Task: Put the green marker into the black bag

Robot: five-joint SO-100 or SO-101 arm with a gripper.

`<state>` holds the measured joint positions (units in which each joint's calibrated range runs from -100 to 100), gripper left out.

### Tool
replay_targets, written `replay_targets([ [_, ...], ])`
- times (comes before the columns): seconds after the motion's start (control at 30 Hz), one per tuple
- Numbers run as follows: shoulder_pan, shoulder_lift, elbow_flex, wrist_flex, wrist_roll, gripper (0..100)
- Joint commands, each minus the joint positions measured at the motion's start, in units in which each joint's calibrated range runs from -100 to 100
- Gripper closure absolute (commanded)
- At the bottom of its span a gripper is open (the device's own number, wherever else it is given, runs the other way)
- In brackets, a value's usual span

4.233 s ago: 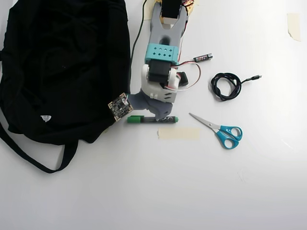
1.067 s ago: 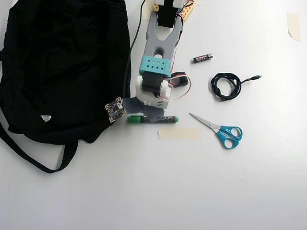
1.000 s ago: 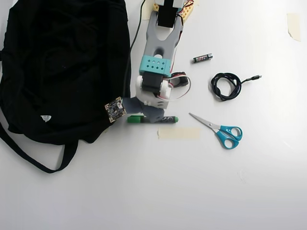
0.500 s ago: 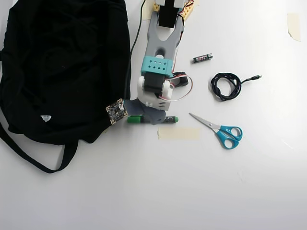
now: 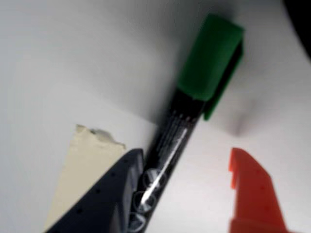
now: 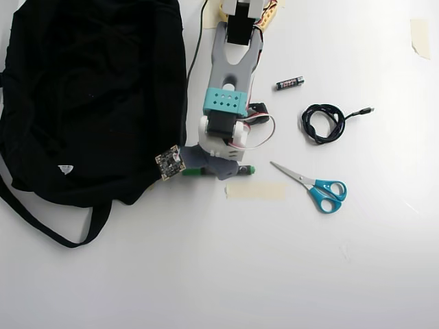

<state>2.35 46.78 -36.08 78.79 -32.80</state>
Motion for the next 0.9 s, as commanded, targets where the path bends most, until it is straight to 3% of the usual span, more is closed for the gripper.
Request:
replay_targets([
  [0.0, -0.6, 0.0, -3.4, -0.7, -0.3, 77],
  [0.87, -0.4, 2.3, -6.1, -1.5, -1.3, 74],
])
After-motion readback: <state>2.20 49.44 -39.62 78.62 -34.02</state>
